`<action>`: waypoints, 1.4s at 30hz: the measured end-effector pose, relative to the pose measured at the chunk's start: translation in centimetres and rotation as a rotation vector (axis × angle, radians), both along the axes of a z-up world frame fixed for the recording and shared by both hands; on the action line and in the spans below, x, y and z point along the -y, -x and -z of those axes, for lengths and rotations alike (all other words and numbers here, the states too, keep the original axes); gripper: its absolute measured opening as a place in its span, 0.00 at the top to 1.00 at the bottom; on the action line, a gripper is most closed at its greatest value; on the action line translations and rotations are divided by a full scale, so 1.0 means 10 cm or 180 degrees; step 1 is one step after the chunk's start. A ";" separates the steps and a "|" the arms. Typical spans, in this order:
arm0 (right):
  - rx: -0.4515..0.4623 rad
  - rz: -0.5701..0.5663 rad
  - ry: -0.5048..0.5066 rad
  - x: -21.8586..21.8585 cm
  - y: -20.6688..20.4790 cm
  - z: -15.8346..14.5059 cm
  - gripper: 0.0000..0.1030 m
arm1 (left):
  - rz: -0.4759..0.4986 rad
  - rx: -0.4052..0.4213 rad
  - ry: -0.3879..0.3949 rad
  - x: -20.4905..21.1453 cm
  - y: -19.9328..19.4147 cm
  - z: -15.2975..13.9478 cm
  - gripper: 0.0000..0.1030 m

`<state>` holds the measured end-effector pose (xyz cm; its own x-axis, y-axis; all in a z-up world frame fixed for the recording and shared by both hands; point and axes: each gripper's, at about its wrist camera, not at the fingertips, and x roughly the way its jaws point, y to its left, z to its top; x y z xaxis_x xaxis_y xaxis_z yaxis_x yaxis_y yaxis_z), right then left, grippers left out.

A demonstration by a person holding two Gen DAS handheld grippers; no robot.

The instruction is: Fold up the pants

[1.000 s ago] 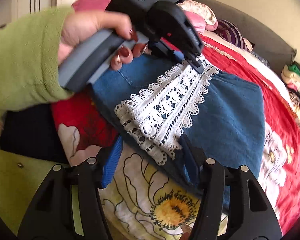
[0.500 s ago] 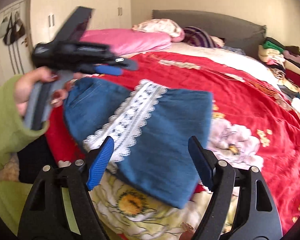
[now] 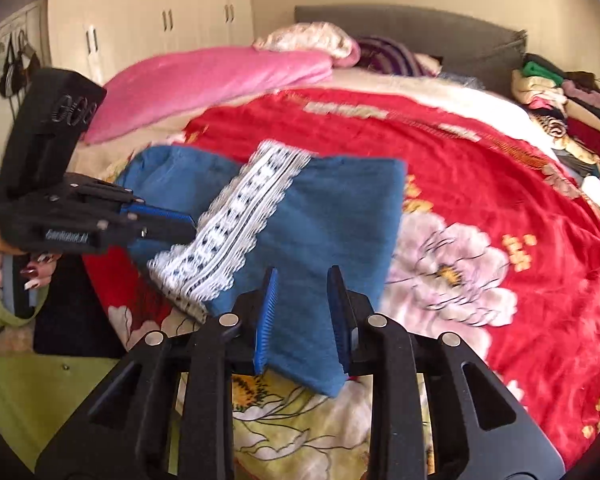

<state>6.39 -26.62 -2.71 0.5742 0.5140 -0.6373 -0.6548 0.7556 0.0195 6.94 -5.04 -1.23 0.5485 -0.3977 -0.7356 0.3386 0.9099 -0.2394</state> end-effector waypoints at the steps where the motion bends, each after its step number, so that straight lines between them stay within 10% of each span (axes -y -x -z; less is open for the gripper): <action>1: -0.0040 -0.0019 0.0041 -0.04 -0.01 0.05 0.81 | 0.0029 -0.0041 -0.0052 0.03 0.00 0.05 0.91; 11: -0.0452 0.0167 0.0401 -0.08 -0.19 0.45 0.83 | 0.0070 -0.0314 -0.0050 -0.02 -0.03 0.31 0.91; 14: -0.0462 0.0152 0.0280 -0.06 -0.17 0.37 0.70 | 0.0050 -0.0246 -0.0015 -0.05 0.00 0.21 0.89; 24: -0.0196 0.0211 0.0087 0.00 -0.04 0.08 0.32 | -0.0127 -0.0026 -0.0176 -0.15 0.15 -0.06 0.43; 33: -0.0010 0.0130 0.0022 -0.10 -0.05 -0.16 0.20 | -0.0412 0.0067 -0.0330 -0.40 0.31 -0.22 0.13; 42: 0.0086 -0.0074 0.0028 -0.45 -0.07 -0.33 0.15 | -0.0756 0.0145 -0.0398 -0.78 0.45 -0.33 0.13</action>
